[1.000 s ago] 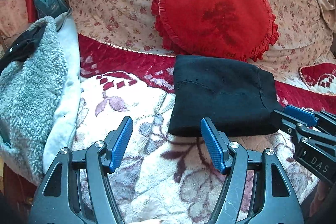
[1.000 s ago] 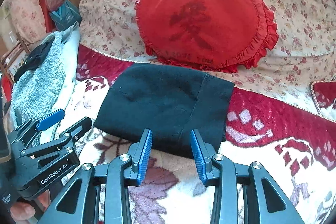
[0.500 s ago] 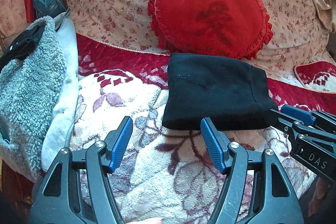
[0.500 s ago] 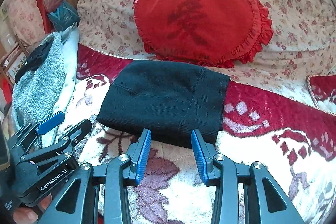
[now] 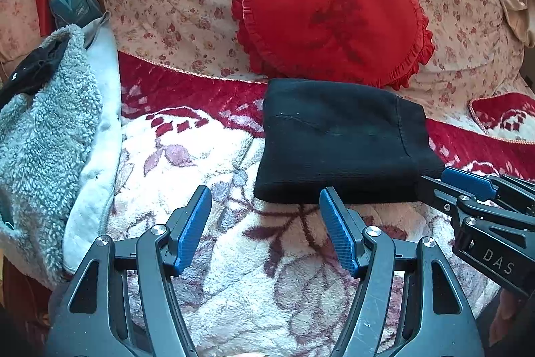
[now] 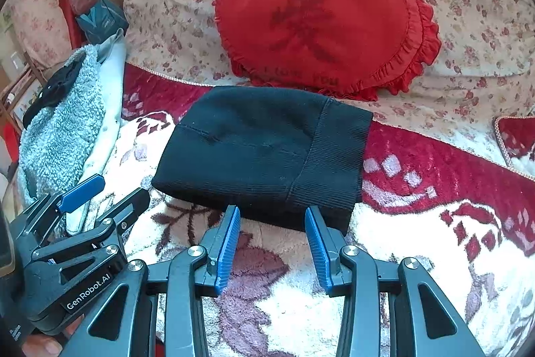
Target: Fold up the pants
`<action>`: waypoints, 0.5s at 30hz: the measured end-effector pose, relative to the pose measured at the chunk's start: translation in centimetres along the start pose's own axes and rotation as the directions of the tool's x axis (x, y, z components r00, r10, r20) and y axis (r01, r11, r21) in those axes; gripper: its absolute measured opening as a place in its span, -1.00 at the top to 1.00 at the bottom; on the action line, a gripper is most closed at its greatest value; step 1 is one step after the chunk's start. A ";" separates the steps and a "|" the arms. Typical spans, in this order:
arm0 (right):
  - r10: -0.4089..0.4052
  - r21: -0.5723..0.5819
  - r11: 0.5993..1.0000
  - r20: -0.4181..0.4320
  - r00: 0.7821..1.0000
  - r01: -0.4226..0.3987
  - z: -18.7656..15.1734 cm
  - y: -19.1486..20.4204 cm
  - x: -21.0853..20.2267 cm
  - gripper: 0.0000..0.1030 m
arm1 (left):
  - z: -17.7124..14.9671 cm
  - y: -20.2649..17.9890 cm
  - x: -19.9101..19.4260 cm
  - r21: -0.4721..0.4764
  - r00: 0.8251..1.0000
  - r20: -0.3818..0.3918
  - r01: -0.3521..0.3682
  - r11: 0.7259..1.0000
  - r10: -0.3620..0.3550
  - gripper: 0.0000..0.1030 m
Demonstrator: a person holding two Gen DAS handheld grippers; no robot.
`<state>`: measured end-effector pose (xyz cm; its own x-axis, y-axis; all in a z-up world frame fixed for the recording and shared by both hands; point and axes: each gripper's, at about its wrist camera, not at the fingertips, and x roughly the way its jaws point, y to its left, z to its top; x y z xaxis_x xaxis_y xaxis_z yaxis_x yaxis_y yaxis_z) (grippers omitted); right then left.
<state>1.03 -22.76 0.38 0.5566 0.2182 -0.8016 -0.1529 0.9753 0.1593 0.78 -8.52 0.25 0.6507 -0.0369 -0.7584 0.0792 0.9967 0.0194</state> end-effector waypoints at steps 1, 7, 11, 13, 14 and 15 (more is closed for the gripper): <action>0.001 0.000 1.000 -0.001 1.000 -0.001 0.0 0.0 0.0 0.25 | 0.0 -0.1 0.0 0.002 1.000 -0.001 0.000 1.000 0.000 -0.31; 0.004 0.003 1.000 -0.014 1.000 -0.004 -0.1 0.0 0.4 0.24 | -0.1 -0.2 0.2 0.006 1.000 -0.004 0.003 1.000 -0.003 -0.31; 0.006 0.005 1.000 -0.015 1.000 -0.006 -0.1 -0.1 0.5 0.24 | -0.1 -0.3 0.3 0.007 1.000 -0.007 0.003 1.000 -0.003 -0.31; 0.007 0.005 1.000 -0.017 1.000 -0.007 -0.1 -0.1 0.6 0.23 | -0.1 -0.3 0.4 0.007 1.000 -0.009 0.003 1.000 -0.003 -0.31; 0.006 0.004 1.000 -0.019 1.000 -0.006 -0.1 -0.1 0.6 0.23 | -0.2 -0.2 0.5 0.005 1.000 -0.012 0.004 1.000 -0.004 -0.31; 0.006 0.004 1.000 -0.021 1.000 -0.006 -0.1 -0.1 0.7 0.23 | -0.2 -0.2 0.6 0.003 1.000 -0.015 0.004 1.000 -0.004 -0.31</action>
<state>1.34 -22.67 -0.30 0.5380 0.2237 -0.8128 -0.1533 0.9740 0.1666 1.01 -8.73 -0.27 0.6391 -0.0400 -0.7681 0.0842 0.9963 0.0182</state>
